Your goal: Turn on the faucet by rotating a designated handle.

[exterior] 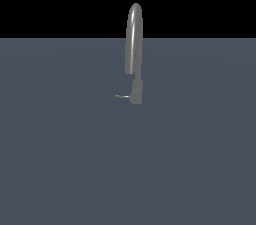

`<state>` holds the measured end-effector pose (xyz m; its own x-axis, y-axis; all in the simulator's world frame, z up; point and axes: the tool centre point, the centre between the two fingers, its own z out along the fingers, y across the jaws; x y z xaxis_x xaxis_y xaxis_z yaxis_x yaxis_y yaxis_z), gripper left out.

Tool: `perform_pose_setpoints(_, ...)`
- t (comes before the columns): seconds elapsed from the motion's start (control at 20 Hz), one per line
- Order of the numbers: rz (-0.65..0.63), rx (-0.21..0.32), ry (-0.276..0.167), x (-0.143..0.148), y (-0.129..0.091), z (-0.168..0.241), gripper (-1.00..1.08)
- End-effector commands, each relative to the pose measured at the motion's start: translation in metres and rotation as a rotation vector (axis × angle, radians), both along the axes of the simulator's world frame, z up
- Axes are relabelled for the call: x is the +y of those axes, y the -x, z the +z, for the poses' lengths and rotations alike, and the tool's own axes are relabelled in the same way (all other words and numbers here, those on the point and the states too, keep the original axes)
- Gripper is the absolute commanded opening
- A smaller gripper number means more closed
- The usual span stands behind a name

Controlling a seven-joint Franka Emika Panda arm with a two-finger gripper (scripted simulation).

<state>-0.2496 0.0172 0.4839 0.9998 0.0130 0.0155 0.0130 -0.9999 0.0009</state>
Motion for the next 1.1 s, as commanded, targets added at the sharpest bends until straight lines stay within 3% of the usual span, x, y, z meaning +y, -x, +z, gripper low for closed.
perform_pose_setpoints(0.0,0.0,0.0,0.0,0.0,0.0,0.0,-1.0)
perform_pose_setpoints(0.25,0.024,0.002,0.023,0.002,-0.004,-0.003,-1.0)
perform_pose_setpoints(0.5,0.094,0.008,0.092,0.008,-0.015,-0.013,-1.0)
perform_pose_setpoints(0.75,0.206,0.017,0.201,0.018,-0.032,-0.03,-1.0)
perform_pose_setpoints(1.05,0.383,0.03,0.372,0.033,-0.055,-0.06,-1.0)
